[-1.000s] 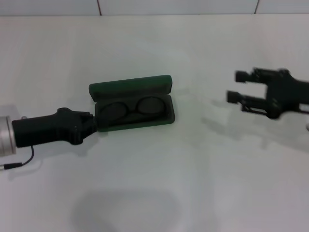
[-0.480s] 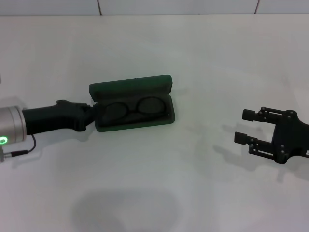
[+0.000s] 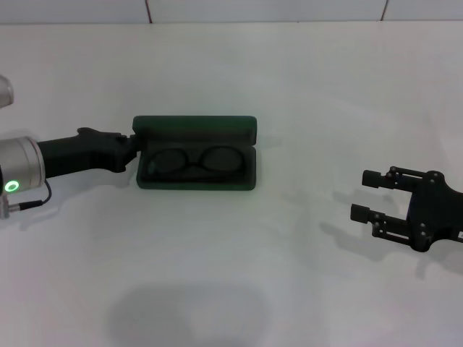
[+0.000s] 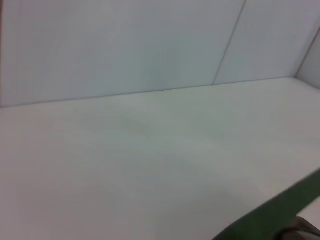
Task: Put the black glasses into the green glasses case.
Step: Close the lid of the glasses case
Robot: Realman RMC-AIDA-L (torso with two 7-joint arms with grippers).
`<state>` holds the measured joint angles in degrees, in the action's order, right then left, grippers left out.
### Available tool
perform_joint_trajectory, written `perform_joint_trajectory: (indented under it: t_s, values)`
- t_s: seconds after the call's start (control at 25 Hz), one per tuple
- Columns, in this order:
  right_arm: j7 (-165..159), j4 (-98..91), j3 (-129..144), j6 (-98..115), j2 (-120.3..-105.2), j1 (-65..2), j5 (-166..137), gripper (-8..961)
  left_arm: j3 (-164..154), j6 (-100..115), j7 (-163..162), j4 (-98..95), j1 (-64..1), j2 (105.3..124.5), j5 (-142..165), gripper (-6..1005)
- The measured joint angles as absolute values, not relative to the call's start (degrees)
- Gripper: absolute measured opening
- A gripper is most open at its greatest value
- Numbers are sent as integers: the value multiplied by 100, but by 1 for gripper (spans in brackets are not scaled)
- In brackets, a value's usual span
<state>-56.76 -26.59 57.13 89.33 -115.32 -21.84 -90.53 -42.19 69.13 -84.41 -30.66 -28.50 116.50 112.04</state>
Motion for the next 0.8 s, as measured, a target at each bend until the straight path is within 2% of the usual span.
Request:
perform_joint_trajectory:
  t_s: [0.48,0.8]
  values:
    - [-5676,-2654,5718,8965,-11531,-2189,-9053,592,-4158,6578,-8230,-3056,-3066,11657,11137,88]
    - [-5676,-2654,5688,8929,-11531,-2169,-9052,592,-4158,7256,-9410,-3217,-2889,11585,11122,90]
